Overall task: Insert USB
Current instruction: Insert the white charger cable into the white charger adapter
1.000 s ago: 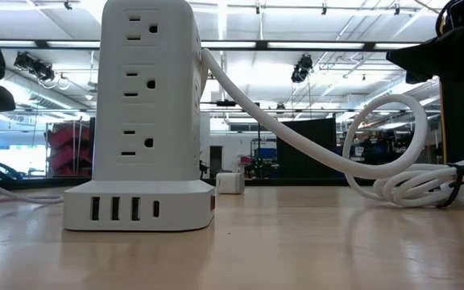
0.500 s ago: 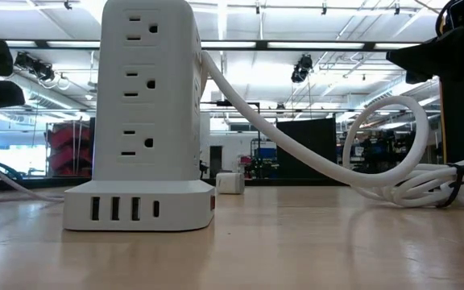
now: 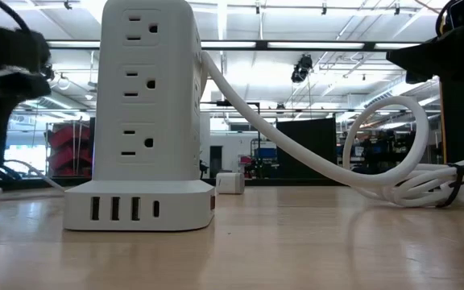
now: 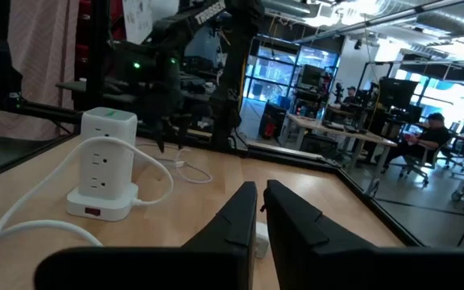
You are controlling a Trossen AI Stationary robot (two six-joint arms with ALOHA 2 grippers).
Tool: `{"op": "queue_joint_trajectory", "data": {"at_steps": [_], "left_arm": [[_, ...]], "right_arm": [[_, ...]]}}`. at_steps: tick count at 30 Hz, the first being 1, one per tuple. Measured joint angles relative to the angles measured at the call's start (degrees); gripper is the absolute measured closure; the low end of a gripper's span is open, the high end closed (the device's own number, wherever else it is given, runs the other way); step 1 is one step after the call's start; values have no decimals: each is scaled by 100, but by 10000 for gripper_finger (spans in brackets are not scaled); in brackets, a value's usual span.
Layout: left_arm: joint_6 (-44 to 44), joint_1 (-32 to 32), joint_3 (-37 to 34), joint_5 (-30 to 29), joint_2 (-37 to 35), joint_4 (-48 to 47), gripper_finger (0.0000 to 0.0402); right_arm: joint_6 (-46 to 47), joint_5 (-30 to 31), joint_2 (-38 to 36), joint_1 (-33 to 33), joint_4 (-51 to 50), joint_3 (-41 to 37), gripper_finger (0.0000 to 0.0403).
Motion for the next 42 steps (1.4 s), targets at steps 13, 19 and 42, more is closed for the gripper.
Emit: {"op": "queue_joint_trajectory", "data": {"at_steps": [13, 19, 42], "left_arm": [[590, 768, -1055, 139, -251, 1409, 232], [690, 832, -1072, 111, -242, 1505, 256], [748, 1086, -1059, -38, -1181, 980, 278]], "right_arm": [[-1, -1, 0, 0, -2, -2, 395], [0, 1, -2, 0, 33, -2, 396], [-1, 1, 0, 0, 37, 0, 395]]}}
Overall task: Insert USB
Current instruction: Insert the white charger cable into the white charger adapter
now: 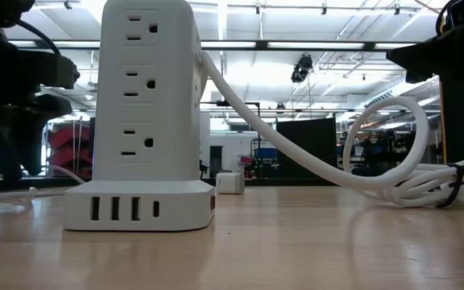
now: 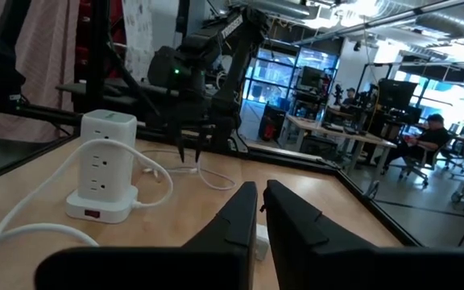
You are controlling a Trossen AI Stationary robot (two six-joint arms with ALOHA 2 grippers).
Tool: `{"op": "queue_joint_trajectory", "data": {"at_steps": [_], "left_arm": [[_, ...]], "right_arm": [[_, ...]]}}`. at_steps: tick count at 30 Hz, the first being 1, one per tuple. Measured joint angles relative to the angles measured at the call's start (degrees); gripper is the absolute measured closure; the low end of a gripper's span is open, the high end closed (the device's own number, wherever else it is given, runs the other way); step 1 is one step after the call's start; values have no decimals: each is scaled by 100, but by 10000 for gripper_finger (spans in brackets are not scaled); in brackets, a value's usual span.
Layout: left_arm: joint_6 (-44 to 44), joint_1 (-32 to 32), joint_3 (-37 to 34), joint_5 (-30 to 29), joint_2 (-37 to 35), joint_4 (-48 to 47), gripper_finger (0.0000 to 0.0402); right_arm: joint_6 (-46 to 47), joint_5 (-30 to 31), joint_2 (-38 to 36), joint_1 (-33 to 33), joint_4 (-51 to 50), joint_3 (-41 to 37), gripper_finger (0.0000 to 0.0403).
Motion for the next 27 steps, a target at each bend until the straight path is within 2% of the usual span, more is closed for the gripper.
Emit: {"op": "queue_joint_trajectory", "data": {"at_steps": [9, 17, 20, 25, 27], "left_arm": [[535, 558, -126, 441, 133, 122, 269], [731, 1017, -762, 734, 132, 1196, 273], [731, 1018, -807, 724, 133, 1316, 297], [729, 1000, -807, 898, 138, 1353, 380], [733, 1000, -800, 902, 140, 1347, 390]], "right_arm": [[-1, 0, 0, 0, 2, 0, 398], [1, 0, 0, 0, 0, 0, 394], [-1, -2, 0, 0, 2, 0, 396], [1, 0, 0, 0, 0, -1, 398], [0, -1, 0, 0, 0, 0, 396]]}}
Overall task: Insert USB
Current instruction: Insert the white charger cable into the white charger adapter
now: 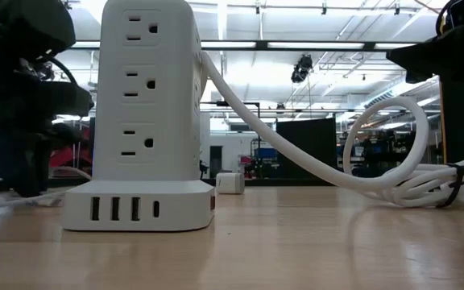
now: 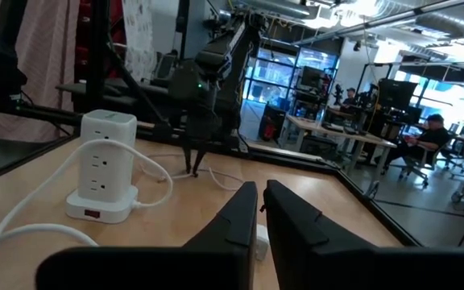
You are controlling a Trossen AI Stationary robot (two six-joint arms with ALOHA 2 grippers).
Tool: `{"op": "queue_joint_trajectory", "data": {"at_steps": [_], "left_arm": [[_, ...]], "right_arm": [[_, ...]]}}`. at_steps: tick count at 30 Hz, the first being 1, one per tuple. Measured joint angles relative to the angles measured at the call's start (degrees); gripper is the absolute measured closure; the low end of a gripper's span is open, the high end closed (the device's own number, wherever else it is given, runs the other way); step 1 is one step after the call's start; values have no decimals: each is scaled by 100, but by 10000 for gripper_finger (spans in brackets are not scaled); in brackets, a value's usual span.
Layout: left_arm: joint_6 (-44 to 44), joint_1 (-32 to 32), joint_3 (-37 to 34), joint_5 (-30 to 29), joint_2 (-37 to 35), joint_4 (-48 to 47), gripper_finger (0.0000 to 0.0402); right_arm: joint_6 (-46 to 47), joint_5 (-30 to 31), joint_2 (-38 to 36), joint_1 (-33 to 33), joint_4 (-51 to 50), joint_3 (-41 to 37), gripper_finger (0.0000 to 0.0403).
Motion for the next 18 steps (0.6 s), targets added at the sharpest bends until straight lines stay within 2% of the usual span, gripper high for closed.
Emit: {"op": "queue_joint_trajectory", "data": {"at_steps": [6, 11, 18], "left_arm": [[300, -223, 496, -373, 3, -384, 397], [673, -519, 1398, -1046, -44, -805, 399], [1333, -1095, 2422, -2152, -182, -759, 400]], "right_arm": [[-1, -1, 0, 0, 0, 0, 395], [1, 1, 0, 0, 2, -2, 398], [0, -1, 0, 0, 1, 0, 395]]}}
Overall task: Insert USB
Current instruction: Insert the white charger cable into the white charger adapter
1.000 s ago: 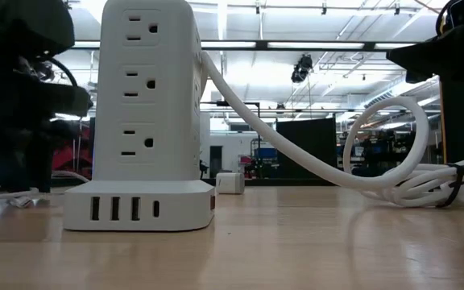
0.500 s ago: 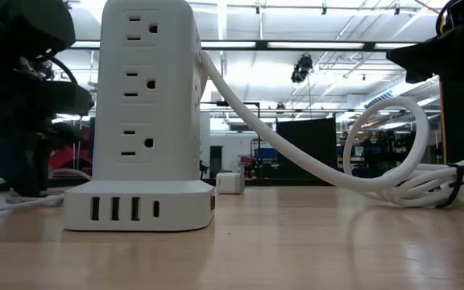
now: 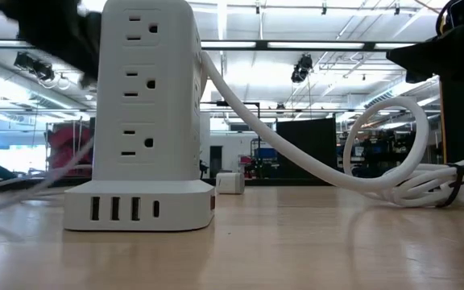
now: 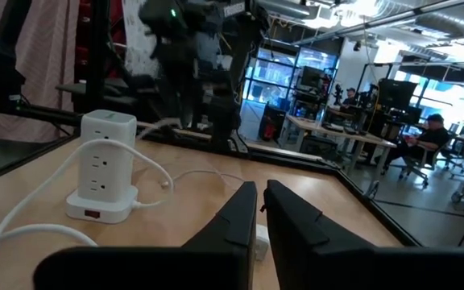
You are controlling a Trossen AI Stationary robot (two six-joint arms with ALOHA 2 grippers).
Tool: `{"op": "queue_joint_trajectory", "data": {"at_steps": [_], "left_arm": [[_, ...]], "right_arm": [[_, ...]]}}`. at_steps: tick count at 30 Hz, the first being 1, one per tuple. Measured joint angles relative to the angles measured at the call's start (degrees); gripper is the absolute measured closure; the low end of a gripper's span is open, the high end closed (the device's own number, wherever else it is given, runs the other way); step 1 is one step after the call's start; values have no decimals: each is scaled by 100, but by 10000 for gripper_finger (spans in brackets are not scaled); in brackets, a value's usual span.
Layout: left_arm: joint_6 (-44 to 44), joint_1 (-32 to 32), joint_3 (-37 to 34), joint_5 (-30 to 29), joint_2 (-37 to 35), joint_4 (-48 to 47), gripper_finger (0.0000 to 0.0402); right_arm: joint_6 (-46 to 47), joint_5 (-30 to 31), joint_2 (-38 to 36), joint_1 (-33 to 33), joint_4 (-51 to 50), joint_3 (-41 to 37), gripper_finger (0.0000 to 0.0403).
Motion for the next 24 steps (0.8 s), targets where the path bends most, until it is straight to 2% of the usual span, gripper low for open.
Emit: {"op": "queue_joint_trajectory", "data": {"at_steps": [5, 11, 19, 24], "left_arm": [[401, -395, 280, -1105, -204, 22, 401], [1497, -666, 553, -2157, -253, 22, 401], [2924, -655, 1159, -2608, -290, 107, 401], [3614, -624, 1249, -2974, -290, 238, 401]], "right_arm": [[1, 2, 0, 0, 4, 0, 397], [1, 2, 0, 0, 2, 0, 396], [1, 0, 0, 0, 2, 2, 397], [-7, 35, 0, -2, 72, 2, 397]]}}
